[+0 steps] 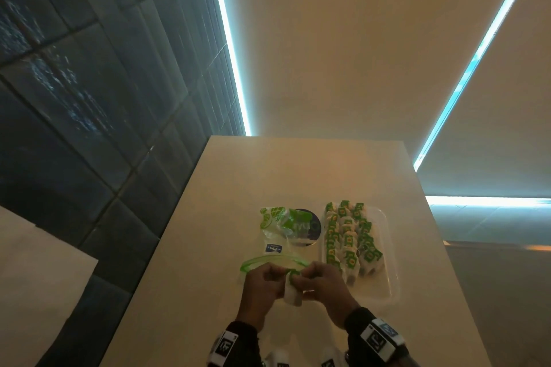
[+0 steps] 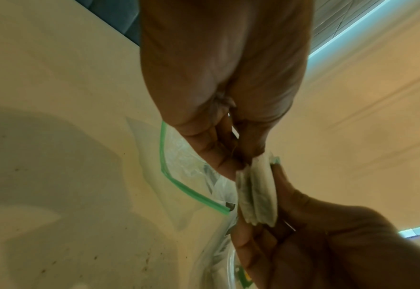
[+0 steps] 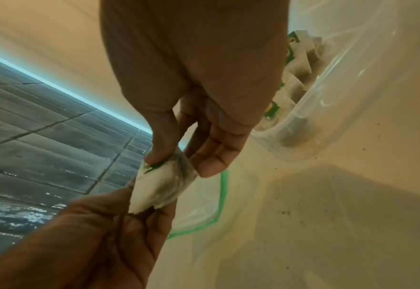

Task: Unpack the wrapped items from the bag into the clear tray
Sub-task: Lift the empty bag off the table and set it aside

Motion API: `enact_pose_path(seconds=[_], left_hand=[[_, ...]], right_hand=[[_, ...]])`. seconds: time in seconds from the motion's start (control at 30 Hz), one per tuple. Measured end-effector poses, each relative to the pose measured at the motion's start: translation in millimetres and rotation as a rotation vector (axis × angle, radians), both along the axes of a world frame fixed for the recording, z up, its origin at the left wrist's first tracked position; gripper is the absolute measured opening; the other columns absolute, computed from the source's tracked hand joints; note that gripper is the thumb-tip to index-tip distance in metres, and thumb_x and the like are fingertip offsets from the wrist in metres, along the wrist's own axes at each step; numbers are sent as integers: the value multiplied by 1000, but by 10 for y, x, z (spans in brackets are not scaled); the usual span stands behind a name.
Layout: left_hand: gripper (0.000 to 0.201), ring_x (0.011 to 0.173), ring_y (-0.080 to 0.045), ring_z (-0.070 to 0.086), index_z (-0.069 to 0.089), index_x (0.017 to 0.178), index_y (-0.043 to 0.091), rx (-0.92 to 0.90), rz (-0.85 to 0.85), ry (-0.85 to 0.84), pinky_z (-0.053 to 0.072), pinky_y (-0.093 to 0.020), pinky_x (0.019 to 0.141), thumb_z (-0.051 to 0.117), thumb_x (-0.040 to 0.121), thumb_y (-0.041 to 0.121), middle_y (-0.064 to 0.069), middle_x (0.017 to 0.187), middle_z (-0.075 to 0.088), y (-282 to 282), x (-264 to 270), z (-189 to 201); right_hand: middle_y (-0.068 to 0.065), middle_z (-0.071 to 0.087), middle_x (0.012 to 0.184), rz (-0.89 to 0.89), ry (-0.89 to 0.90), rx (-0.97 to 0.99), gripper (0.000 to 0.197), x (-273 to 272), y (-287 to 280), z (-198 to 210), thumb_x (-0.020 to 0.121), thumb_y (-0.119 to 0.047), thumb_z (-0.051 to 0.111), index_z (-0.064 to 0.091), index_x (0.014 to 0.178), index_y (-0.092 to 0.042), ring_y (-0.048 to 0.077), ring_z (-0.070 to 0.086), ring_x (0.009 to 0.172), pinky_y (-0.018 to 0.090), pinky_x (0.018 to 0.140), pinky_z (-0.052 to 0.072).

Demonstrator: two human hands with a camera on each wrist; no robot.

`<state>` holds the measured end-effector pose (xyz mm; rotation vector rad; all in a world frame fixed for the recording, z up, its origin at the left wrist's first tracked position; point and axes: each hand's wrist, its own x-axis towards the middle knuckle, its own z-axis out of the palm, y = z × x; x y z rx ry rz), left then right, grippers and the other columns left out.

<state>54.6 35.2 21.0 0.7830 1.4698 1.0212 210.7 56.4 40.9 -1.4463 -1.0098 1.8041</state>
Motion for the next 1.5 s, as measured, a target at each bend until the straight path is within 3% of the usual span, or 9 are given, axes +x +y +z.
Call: enact_pose_path(seconds=[0.2,0.43,0.57,0.77,0.9,1.03,1.27,1.4,1.5], left_hand=[[15,90,-26,72,73,101,7,-38,-100,-143,58,-33,74,63,91,11,-10,97,75,-34,14,101],[10,71,-15,68,73,84,14,-30,-75,77,52,-25,59,75,80,6,-5,80,74,65,84,48],[11,72,-18,68,73,83,9,-25,19,70,52,-25,58,78,75,5,-8,81,74,113,84,26],[13,71,-15,69,73,79,10,-12,36,58,54,-27,61,79,73,0,-5,79,75,136,102,35],[6,64,-10,63,74,82,13,-16,-45,110,51,-24,59,78,78,15,0,75,73,90,42,23],[27,59,-12,55,68,77,12,-158,-4,120,44,-22,51,75,81,37,-1,70,68,9,-85,-40],[51,62,-14,51,64,87,9,-314,130,12,38,-23,46,70,75,59,-5,73,62,26,-136,-46],[55,69,-17,55,65,98,12,-355,201,-28,40,-25,50,64,79,63,-8,88,66,110,-74,-6],[53,75,-19,58,67,99,13,-399,248,-83,42,-27,56,63,80,62,-9,96,69,156,-27,-6]], right_hand=[[15,63,81,-81,-57,47,16,50,-29,-12,80,-1,73,57,83,2,21,63,72,35,66,56],[17,68,81,-139,-36,69,25,86,4,-17,81,-6,75,63,102,0,18,60,64,25,53,46],[15,70,85,-46,-61,65,16,123,-20,-25,84,-10,72,69,97,0,18,61,74,28,61,47],[11,65,75,-56,-128,74,11,110,-18,-43,85,-6,68,70,90,4,16,54,64,26,54,42],[9,69,69,-189,-230,120,7,349,94,-55,84,-9,70,73,80,-4,18,54,57,32,52,48],[5,71,71,-442,-567,136,6,923,263,-200,80,-18,75,73,75,-18,25,67,60,47,68,60],[8,69,58,-302,-790,-1,21,1236,375,-355,77,-14,73,63,59,-19,24,68,50,40,64,62],[13,71,70,-191,-855,-42,11,1263,550,-603,73,-19,73,70,73,-8,28,70,58,41,63,62],[15,70,88,-98,-939,-51,25,1347,705,-1032,72,-26,66,69,88,-7,32,70,74,44,72,61]])
